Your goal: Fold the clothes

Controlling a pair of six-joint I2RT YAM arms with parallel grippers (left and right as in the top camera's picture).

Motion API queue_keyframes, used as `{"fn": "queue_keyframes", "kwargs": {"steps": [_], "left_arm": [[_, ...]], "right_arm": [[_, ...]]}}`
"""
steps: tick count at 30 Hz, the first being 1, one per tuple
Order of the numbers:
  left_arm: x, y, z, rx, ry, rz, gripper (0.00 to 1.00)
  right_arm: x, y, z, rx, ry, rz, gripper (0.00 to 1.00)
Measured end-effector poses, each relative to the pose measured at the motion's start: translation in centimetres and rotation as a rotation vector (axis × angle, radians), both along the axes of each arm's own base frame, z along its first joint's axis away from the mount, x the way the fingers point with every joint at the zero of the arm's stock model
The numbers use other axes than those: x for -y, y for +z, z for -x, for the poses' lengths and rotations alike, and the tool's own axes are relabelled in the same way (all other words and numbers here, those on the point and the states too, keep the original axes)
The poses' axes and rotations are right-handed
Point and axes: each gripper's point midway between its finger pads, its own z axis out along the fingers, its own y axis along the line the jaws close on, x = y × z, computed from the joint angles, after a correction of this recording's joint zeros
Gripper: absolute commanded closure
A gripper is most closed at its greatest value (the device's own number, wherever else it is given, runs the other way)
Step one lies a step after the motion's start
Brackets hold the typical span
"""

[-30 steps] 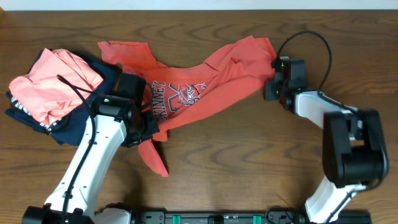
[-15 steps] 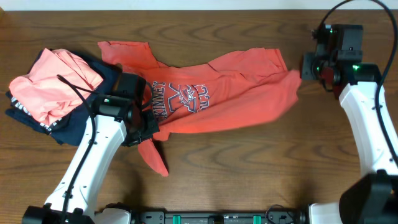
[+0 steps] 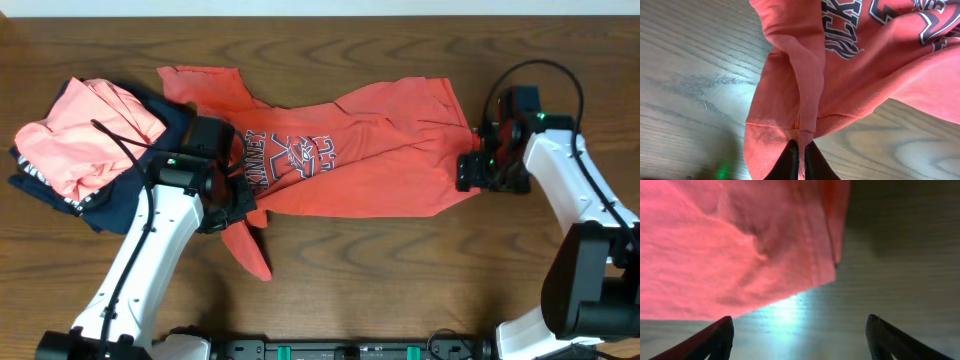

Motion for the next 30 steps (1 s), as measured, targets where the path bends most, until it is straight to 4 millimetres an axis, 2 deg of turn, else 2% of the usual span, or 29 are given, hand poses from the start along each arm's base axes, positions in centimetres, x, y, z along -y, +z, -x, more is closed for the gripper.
{"fn": "queue_keyframes", "kwargs": {"steps": [9, 12, 14, 16, 19, 21, 26, 28, 30], "left_arm": [[0.0, 0.0, 0.0, 0.002, 0.000, 0.000, 0.93], [0.0, 0.0, 0.0, 0.002, 0.000, 0.000, 0.93], [0.0, 0.0, 0.0, 0.002, 0.000, 0.000, 0.93], [0.0, 0.0, 0.0, 0.002, 0.000, 0.000, 0.94], [0.0, 0.0, 0.0, 0.002, 0.000, 0.000, 0.93], [0.0, 0.0, 0.0, 0.002, 0.000, 0.000, 0.93], [0.0, 0.0, 0.0, 0.002, -0.001, 0.000, 0.93], [0.0, 0.0, 0.0, -0.001, -0.001, -0.001, 0.93], [0.0, 0.0, 0.1, -0.006, -0.004, -0.002, 0.93]], "right_arm": [[-1.4, -3.6, 0.2, 0.062, -0.009, -0.069, 0.18], [-2.0, -4.3, 0.3, 0.075, 0.001, -0.087, 0.25], [-2.4, -4.6, 0.3, 0.082, 0.001, -0.101, 0.35], [-2.7, -4.7, 0.2, 0.093, 0.009, -0.107, 0.49], [-3.2, -4.8, 0.2, 0.095, 0.014, -0.115, 0.77], [-3.4, -4.9, 0.3, 0.092, 0.013, -0.123, 0.99], [-3.3, -5.0, 0.6, 0.080, -0.026, -0.117, 0.99], [-2.9, -5.2, 1.3, 0.049, -0.044, -0.098, 0.99], [-2.0, -5.2, 2.8, -0.020, -0.082, -0.046, 0.99]]}}
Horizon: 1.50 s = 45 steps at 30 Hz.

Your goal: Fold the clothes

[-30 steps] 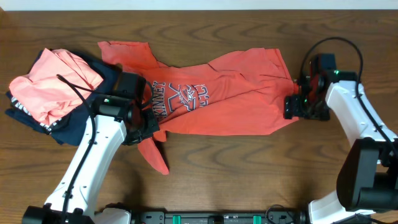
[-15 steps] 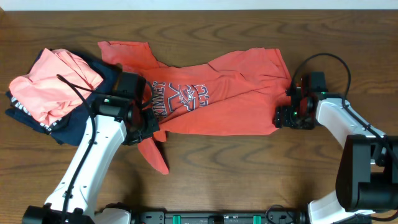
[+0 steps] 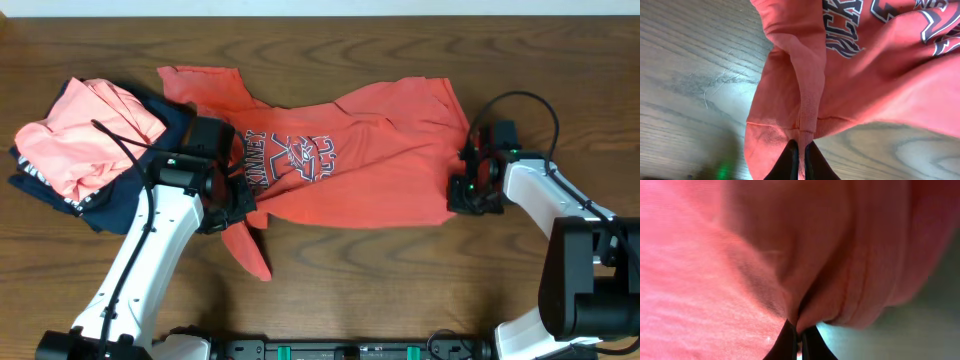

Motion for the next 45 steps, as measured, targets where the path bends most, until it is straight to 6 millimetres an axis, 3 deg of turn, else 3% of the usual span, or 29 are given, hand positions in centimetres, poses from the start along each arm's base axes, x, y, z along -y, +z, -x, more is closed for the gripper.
{"fn": "queue_keyframes", "kwargs": {"steps": [4, 8, 12, 23, 29, 32, 37, 41, 45], "left_arm": [[0.0, -0.1, 0.4, -0.015, -0.006, -0.002, 0.93], [-0.1, -0.1, 0.6, -0.021, -0.016, -0.005, 0.93], [-0.1, -0.1, 0.8, -0.030, -0.020, -0.007, 0.93], [-0.3, -0.2, 1.9, -0.076, -0.021, -0.010, 0.94], [1.9, 0.6, 0.4, -0.003, -0.141, 0.098, 0.94], [2.7, 3.0, -1.1, 0.083, -0.203, 0.127, 0.94], [3.4, 12.1, -3.6, 0.387, -0.273, 0.153, 0.94], [3.3, 19.3, -2.8, 0.616, -0.297, 0.161, 0.94], [2.9, 24.6, -0.6, 0.790, -0.307, 0.165, 0.94]], "right_arm": [[3.8, 1.4, 2.3, -0.109, -0.101, 0.146, 0.99], [7.6, 4.9, 0.4, -0.024, -0.203, 0.248, 0.99], [10.0, 7.7, -0.8, 0.063, -0.262, 0.304, 0.99], [10.3, 7.7, -0.2, 0.038, -0.264, 0.318, 0.99], [8.7, 7.4, 0.3, 0.010, -0.244, 0.227, 0.99], [8.3, 8.3, 0.7, -0.008, -0.243, 0.180, 0.99], [9.3, 14.6, -0.3, 0.115, -0.270, 0.148, 0.99], [10.2, 22.3, 0.0, 0.284, -0.289, 0.161, 0.99], [10.6, 27.4, 1.4, 0.392, -0.300, 0.183, 0.99]]}}
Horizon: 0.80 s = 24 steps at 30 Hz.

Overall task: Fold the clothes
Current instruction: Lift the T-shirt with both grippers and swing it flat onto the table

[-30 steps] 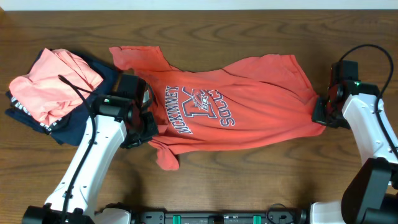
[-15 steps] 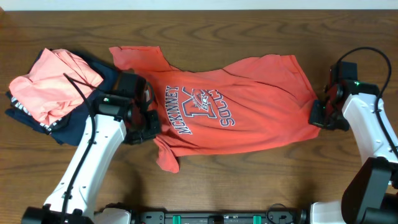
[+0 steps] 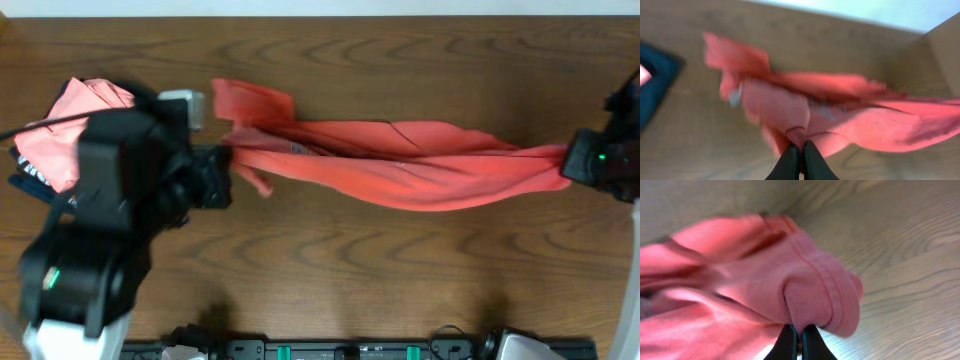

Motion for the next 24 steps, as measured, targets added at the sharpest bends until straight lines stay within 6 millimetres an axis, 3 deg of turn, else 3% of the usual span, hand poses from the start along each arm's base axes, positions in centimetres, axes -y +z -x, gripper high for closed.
{"fn": "queue_keyframes", "kwargs": {"steps": [10, 14, 16, 19, 22, 24], "left_arm": [[-1.7, 10.9, 6.5, 0.361, 0.030, 0.057, 0.94], [-2.6, 12.8, 7.6, 0.429, 0.072, 0.063, 0.94], [-2.7, 12.5, 6.9, 0.413, 0.083, 0.057, 0.94], [-2.3, 11.4, 3.8, 0.351, 0.091, 0.039, 0.94], [-1.4, 9.6, -1.1, 0.276, 0.090, 0.021, 0.94], [-0.6, 7.8, -5.5, 0.224, 0.090, 0.006, 0.94]], "right_arm": [[0.0, 7.6, 1.8, 0.162, -0.008, 0.054, 0.99], [0.1, 9.4, 1.8, 0.221, -0.010, 0.075, 0.99], [0.1, 9.3, 1.6, 0.216, -0.009, 0.072, 0.99], [0.4, 8.2, 0.3, 0.180, -0.001, 0.056, 0.99], [0.9, 6.4, -2.5, 0.146, 0.014, 0.027, 0.99], [1.5, 4.9, -5.0, 0.128, 0.024, 0.008, 0.99]]}}
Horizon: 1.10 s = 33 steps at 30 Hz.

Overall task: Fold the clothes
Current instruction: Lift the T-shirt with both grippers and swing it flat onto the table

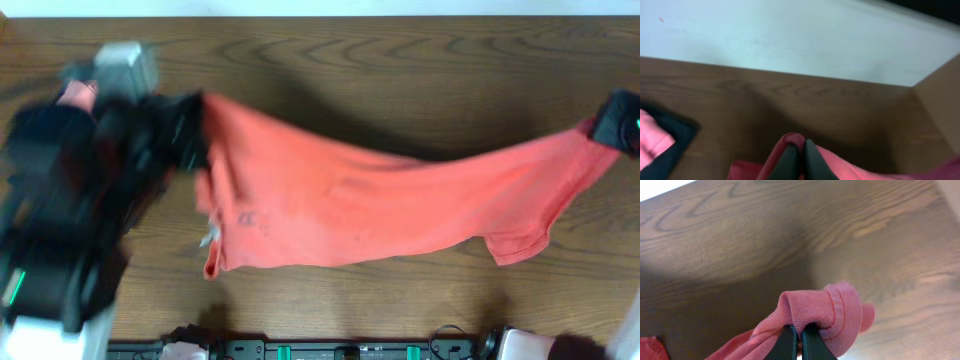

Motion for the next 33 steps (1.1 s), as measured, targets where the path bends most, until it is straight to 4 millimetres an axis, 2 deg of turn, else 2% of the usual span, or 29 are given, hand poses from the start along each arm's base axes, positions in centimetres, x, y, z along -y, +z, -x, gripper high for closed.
{"fn": "queue_keyframes", "kwargs": {"steps": [2, 5, 7, 9, 11, 12, 14, 16, 18, 19, 21, 22, 23, 24, 27, 31, 33], "left_arm": [[0.8, -1.9, -4.4, -0.033, 0.001, -0.008, 0.94], [1.9, -5.1, -11.0, -0.045, 0.005, -0.013, 0.94], [2.2, -6.3, -14.4, -0.021, 0.010, -0.008, 0.94], [2.1, -7.3, -17.2, 0.002, 0.023, 0.006, 0.94], [1.6, -6.8, -19.2, 0.036, 0.041, 0.039, 0.94], [1.2, -5.6, -20.0, 0.068, 0.049, 0.063, 0.94], [0.2, -1.8, -20.8, 0.161, 0.064, 0.117, 0.94], [-1.0, 3.2, -20.4, 0.268, 0.070, 0.162, 0.94], [-2.3, 8.2, -18.9, 0.364, 0.064, 0.195, 0.94], [-2.9, 10.2, -17.6, 0.393, 0.056, 0.203, 0.94], [-3.3, 12.1, -14.9, 0.384, 0.031, 0.217, 0.94], [-3.2, 12.0, -13.7, 0.351, 0.019, 0.222, 0.94], [-3.0, 11.5, -12.4, 0.304, 0.007, 0.225, 0.94], [-2.6, 10.1, -10.9, 0.216, -0.009, 0.230, 0.94], [-1.6, 4.6, -7.9, -0.047, -0.035, 0.231, 0.94], [-0.2, -6.2, -3.8, -0.535, -0.067, 0.208, 0.94], [0.3, -10.5, -1.9, -0.734, -0.088, 0.189, 0.94]], "right_arm": [[0.8, -1.5, -3.2, 0.009, 0.008, -0.007, 0.99], [1.9, -2.4, -7.5, 0.076, 0.022, 0.001, 0.99], [2.4, -2.1, -10.6, 0.166, 0.041, 0.008, 0.99], [2.6, -1.0, -12.6, 0.254, 0.053, 0.010, 0.99], [2.5, 0.7, -13.7, 0.334, 0.051, 0.001, 0.99], [2.6, 1.8, -14.1, 0.373, 0.043, -0.003, 0.99], [2.9, 4.5, -14.4, 0.449, 0.029, -0.006, 0.99], [3.2, 7.5, -14.3, 0.517, 0.019, 0.004, 0.99], [3.5, 10.5, -13.6, 0.574, 0.010, 0.023, 0.99], [3.5, 11.2, -13.2, 0.582, 0.006, 0.028, 0.99], [3.4, 12.0, -11.9, 0.571, -0.007, 0.033, 0.99], [3.3, 11.8, -11.1, 0.545, -0.015, 0.032, 0.99], [3.2, 11.1, -10.4, 0.507, -0.020, 0.029, 0.99], [3.1, 10.0, -9.6, 0.451, -0.028, 0.025, 0.99], [3.0, 5.6, -7.0, 0.241, -0.048, 0.002, 0.99], [3.0, -0.7, -4.1, -0.041, -0.070, -0.028, 0.99], [3.0, -3.6, -2.7, -0.170, -0.079, -0.043, 0.99]]}}
